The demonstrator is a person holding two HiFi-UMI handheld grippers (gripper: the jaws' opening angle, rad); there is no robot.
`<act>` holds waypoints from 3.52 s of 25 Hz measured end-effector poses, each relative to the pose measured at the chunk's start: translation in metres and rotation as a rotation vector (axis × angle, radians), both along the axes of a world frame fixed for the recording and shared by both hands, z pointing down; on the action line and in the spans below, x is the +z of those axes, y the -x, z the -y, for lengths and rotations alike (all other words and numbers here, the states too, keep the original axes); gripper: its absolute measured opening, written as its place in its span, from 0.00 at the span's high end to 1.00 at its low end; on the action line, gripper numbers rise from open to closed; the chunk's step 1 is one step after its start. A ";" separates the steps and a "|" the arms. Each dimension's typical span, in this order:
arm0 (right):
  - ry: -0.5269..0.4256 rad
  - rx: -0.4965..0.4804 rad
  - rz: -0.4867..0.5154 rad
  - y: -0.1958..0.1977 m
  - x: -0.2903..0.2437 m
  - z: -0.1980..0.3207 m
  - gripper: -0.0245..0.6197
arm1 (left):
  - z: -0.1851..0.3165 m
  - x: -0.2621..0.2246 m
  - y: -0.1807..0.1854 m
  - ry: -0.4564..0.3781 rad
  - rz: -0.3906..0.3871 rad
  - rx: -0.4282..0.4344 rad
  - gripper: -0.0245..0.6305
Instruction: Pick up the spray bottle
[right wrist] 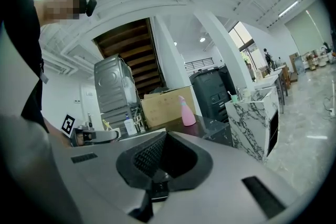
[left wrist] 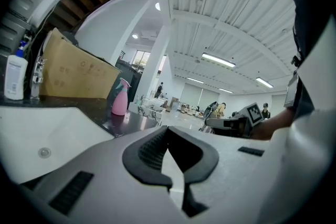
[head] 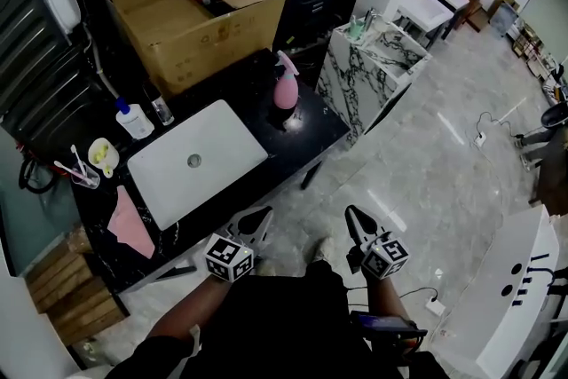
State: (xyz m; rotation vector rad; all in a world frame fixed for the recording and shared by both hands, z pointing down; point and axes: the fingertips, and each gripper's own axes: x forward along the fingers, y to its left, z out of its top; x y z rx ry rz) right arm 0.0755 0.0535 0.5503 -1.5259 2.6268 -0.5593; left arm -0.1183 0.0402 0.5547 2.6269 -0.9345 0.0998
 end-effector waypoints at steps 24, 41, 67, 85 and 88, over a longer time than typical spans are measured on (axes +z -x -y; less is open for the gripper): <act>0.007 -0.240 0.069 -0.112 0.013 0.145 0.92 | 0.096 -0.017 -0.094 -0.003 0.061 -0.312 0.95; 0.030 -0.382 0.131 -0.124 0.008 0.195 0.92 | 0.117 -0.033 -0.104 -0.020 0.086 -0.491 0.95; 0.033 -0.353 -0.067 -0.002 0.012 0.306 0.92 | 0.197 -0.004 -0.004 0.038 -0.014 -0.452 0.95; -0.077 -0.304 -0.219 0.076 -0.023 0.369 0.78 | 0.201 0.002 0.022 0.058 -0.058 -0.475 0.95; -0.073 -0.265 -0.215 0.082 -0.026 0.383 0.69 | 0.200 0.002 0.025 0.054 -0.070 -0.483 0.95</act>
